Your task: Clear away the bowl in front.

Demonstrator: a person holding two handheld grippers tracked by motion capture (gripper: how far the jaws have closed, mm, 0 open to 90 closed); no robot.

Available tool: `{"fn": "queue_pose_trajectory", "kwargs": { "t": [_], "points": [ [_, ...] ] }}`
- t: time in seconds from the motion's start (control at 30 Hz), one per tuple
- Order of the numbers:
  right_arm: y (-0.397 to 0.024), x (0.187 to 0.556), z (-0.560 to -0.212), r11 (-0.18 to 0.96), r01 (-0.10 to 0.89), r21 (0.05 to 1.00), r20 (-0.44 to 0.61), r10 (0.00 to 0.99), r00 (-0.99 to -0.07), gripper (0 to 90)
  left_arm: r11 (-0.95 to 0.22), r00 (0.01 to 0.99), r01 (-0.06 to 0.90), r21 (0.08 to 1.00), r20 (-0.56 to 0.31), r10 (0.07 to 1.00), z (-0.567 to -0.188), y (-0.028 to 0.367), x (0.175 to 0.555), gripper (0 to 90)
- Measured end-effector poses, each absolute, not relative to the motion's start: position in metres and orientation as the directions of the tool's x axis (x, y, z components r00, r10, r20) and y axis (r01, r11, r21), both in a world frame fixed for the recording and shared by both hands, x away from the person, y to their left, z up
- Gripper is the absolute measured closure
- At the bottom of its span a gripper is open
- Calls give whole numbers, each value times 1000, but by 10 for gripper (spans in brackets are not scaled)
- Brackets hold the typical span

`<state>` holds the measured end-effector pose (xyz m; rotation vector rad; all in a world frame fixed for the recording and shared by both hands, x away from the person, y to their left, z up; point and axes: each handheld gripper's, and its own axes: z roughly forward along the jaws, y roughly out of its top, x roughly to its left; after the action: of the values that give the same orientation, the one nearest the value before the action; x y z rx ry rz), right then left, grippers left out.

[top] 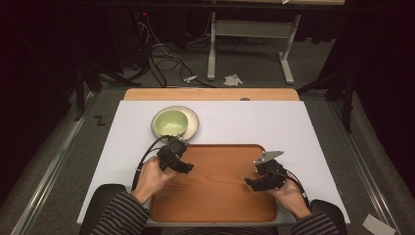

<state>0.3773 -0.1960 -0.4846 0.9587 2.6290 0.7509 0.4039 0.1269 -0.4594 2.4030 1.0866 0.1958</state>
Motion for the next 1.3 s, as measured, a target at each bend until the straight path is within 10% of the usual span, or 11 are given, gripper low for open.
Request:
{"fn": "queue_pose_trajectory", "kwargs": {
  "t": [1.3],
  "points": [
    [-197, 377, -483, 649, 531, 545, -48, 657, -753, 340, -470, 633, 682, 561, -130, 763, -417, 159, 430, 400]
  ]
}}
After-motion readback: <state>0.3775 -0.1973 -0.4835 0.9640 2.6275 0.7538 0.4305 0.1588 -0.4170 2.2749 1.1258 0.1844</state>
